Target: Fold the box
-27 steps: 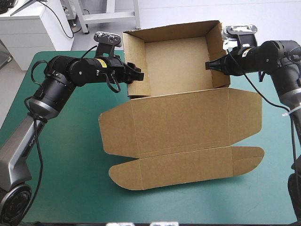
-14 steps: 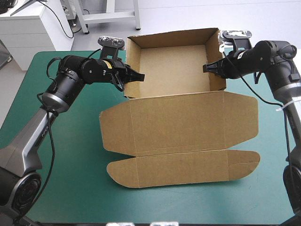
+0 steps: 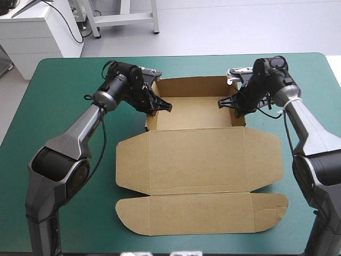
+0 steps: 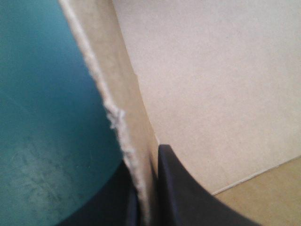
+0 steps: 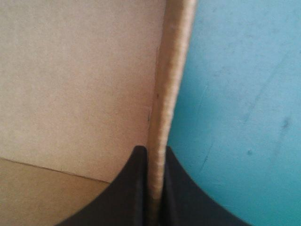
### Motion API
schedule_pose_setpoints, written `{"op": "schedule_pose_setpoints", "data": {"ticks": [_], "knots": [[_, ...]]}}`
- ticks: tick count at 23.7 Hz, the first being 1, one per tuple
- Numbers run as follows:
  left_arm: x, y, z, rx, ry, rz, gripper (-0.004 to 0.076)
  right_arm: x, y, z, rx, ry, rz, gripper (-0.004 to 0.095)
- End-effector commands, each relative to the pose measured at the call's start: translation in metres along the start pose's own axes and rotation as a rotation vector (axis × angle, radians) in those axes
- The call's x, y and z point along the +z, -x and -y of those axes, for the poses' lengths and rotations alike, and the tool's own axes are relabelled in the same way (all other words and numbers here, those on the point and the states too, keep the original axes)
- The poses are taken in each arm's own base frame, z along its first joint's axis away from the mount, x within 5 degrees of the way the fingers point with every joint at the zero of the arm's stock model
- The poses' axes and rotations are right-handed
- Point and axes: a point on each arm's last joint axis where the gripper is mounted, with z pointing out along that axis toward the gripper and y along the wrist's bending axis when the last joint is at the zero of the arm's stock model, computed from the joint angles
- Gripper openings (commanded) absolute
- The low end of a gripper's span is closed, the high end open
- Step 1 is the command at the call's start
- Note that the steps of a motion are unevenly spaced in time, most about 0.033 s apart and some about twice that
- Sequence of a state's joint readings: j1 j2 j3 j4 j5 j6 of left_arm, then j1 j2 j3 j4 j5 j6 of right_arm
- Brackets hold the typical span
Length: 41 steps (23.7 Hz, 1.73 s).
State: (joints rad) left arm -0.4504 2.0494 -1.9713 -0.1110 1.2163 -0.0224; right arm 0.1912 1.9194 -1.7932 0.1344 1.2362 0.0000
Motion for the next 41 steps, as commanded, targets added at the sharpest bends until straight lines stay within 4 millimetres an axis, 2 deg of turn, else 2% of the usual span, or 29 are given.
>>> {"op": "schedule_pose_setpoints", "data": {"ticks": [1,4,10,13,14,18,19,20,22,27,30,34,35,37,41], "knots": [[-0.031,-0.001,0.013,0.065,-0.03,0.016,-0.0008,-0.015,0.003,-0.016,-0.05,0.016,0.052,-0.0017],[-0.03,-0.001,0.011,0.071,-0.014,0.013,-0.0008,-0.01,0.002,-0.022,-0.048,0.024,0.037,-0.0017],[-0.03,-0.001,0.01,0.095,-0.004,0.013,-0.0006,-0.01,0.002,-0.021,-0.038,0.015,0.028,-0.0017],[-0.03,-0.001,0.008,0.11,-0.011,0.014,0.0044,-0.01,0.002,-0.021,-0.052,0.013,0.028,0.0034],[-0.03,-0.001,0.008,0.119,-0.011,0.014,0.008,-0.01,0.002,-0.021,-0.059,0.011,0.028,0.0071],[-0.031,-0.001,0.008,0.107,-0.038,0.014,0.0261,-0.01,0.002,-0.019,-0.066,-0.009,0.028,0.0322],[-0.031,-0.001,0.009,0.105,-0.044,0.014,0.0312,-0.01,0.002,-0.019,-0.066,-0.009,0.028,0.0431],[-0.031,-0.001,0.009,0.1,-0.045,0.014,0.0403,-0.01,0.002,-0.019,-0.059,-0.009,0.029,0.0586],[-0.034,-0.001,0.009,0.092,-0.037,0.02,0.0468,-0.014,0.002,-0.018,-0.053,-0.027,0.038,0.0702],[-0.058,-0.003,0.005,0.094,0.03,0.071,0.0468,-0.029,0.003,-0.018,-0.051,-0.029,0.087,0.0698],[-0.081,-0.006,0.0,0.093,0.1,0.121,0.0468,-0.043,0.002,-0.019,-0.054,-0.024,0.138,0.0696],[-0.127,-0.017,0.005,0.097,0.092,0.219,0.0424,-0.071,-0.006,-0.021,-0.068,-0.025,0.186,0.0696],[-0.144,-0.022,0.007,0.1,0.086,0.254,0.036,-0.08,-0.008,-0.022,-0.079,-0.025,0.208,0.0696],[-0.161,-0.029,0.008,0.132,0.092,0.291,0.0249,-0.087,-0.01,-0.023,-0.092,-0.025,0.223,0.0696],[-0.189,-0.046,0.009,0.178,0.101,0.338,-0.0006,-0.091,-0.013,-0.023,-0.106,-0.026,0.221,0.0696]]}}
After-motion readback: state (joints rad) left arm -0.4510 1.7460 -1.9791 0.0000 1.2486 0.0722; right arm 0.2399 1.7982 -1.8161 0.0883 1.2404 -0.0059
